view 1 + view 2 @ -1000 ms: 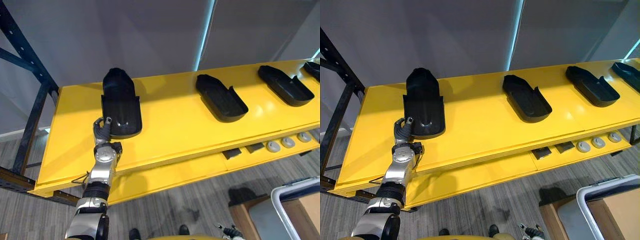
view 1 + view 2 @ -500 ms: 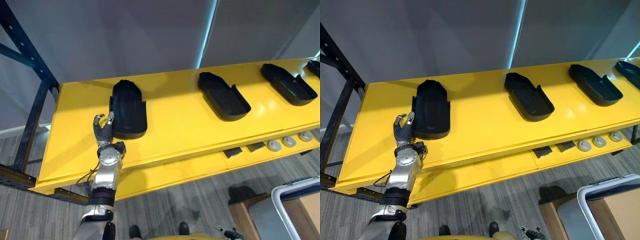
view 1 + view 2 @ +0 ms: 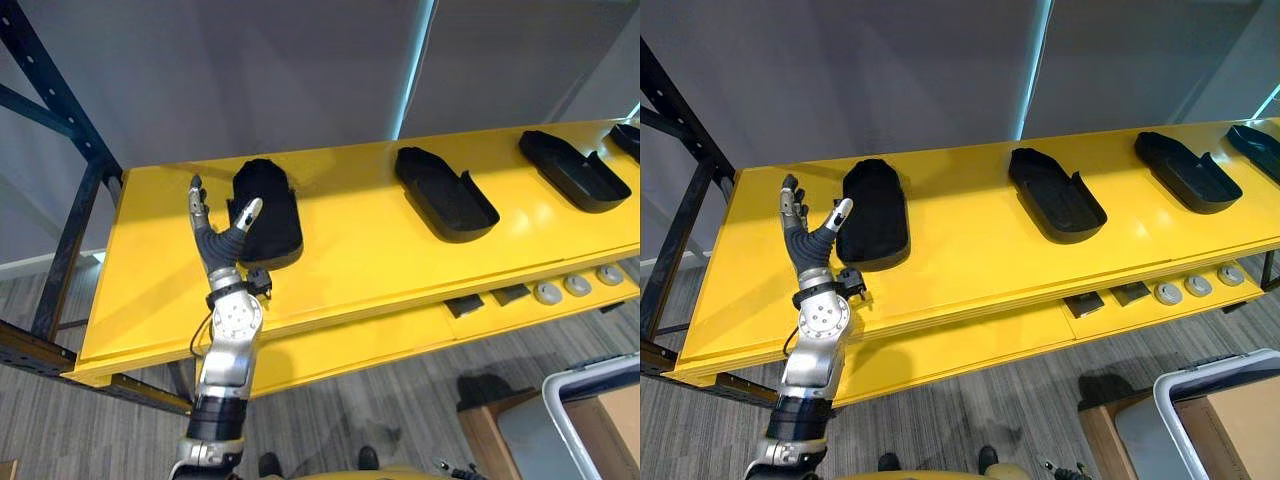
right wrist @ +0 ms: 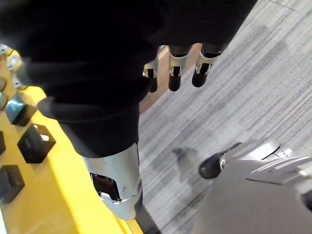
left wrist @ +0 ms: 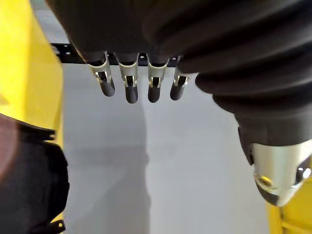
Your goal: Walk over and take plastic housings, then place them on the shelf
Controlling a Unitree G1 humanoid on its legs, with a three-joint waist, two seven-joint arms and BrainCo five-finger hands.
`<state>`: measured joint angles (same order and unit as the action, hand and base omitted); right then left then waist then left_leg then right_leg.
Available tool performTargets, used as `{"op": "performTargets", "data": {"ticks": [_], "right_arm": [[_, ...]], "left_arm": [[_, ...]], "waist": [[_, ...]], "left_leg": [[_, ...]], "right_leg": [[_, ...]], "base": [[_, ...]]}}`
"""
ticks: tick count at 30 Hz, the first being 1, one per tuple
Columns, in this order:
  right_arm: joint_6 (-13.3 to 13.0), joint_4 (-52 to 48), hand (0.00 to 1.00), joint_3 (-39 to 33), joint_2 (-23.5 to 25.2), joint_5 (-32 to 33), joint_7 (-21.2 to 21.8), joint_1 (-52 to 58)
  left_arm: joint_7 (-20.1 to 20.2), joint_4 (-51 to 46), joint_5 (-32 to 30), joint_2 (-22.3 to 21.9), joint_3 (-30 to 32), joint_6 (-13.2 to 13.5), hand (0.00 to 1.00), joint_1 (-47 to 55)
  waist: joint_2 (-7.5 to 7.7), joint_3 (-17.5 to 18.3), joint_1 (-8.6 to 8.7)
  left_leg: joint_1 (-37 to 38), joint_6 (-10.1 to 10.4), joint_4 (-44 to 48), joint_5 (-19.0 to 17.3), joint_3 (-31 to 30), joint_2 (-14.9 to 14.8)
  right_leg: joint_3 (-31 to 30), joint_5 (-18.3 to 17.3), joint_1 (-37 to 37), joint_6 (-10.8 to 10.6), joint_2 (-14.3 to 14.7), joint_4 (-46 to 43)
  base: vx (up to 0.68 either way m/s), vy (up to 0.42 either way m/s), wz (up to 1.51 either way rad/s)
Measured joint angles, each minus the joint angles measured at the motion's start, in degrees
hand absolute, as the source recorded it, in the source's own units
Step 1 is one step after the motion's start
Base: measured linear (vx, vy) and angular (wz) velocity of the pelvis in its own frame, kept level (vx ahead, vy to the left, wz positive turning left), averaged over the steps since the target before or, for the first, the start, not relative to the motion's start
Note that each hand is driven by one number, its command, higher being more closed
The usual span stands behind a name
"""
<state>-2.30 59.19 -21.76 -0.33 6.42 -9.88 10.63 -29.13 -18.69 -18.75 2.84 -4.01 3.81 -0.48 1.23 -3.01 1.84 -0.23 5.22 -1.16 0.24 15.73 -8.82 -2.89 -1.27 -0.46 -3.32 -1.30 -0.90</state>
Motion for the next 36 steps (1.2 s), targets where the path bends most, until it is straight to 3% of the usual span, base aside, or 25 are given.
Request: {"op": "performTargets", "data": {"ticks": [10, 14, 26, 36], "right_arm": [[-0.02, 0.1, 0.0, 2.06, -0.54, -0.12, 0.18, 0.52], [0.01, 0.0, 0.0, 2.08, -0.73, -0.22, 0.18, 0.4], [0.12, 0.05, 0.0, 1.88, -1.27, -0.43, 0.09, -0.16], [0.23, 0.14, 0.0, 1.85, -1.31, -0.62, 0.09, -0.38]], "left_arm": [[8.26, -1.04, -1.16, 0.76, -1.69, 2.9, 1.0, 9.01], [10.32, 6.72, -1.22, 1.93, -3.64, 2.95, 1.0, 8.86], [11.38, 24.44, -4.81, 3.56, -5.51, -0.61, 1.0, 3.9], [10.67, 33.63, -6.08, 5.21, -5.36, -1.19, 1.0, -5.26]], "waist": [[-0.11, 0.38, -1.18], [-0.59, 1.72, -1.1], [-1.15, 2.74, 0.44], [-1.12, 2.72, 1.23]], "left_leg": [[-0.24, 0.12, 0.24, -0.3, -0.1, -0.17], [0.11, 0.12, 0.03, -0.25, -0.54, -0.13], [1.14, 0.26, -4.18, 2.56, -1.47, 0.2], [1.0, 0.28, -4.21, 2.54, -1.44, 0.26]], "right_leg": [[0.7, -0.8, 0.17, -0.33, 0.05, -0.09], [1.21, -0.84, 0.17, -0.31, 0.05, -0.1], [2.73, -0.58, -0.86, 0.04, 0.25, -0.2], [2.61, -0.31, -0.75, 0.39, 0.25, 0.82]], "base": [[0.02, -0.004, 0.02], [0.04, -0.004, 0.04], [-0.03, -0.004, 0.04], [0.01, 0.001, -0.01]]}}
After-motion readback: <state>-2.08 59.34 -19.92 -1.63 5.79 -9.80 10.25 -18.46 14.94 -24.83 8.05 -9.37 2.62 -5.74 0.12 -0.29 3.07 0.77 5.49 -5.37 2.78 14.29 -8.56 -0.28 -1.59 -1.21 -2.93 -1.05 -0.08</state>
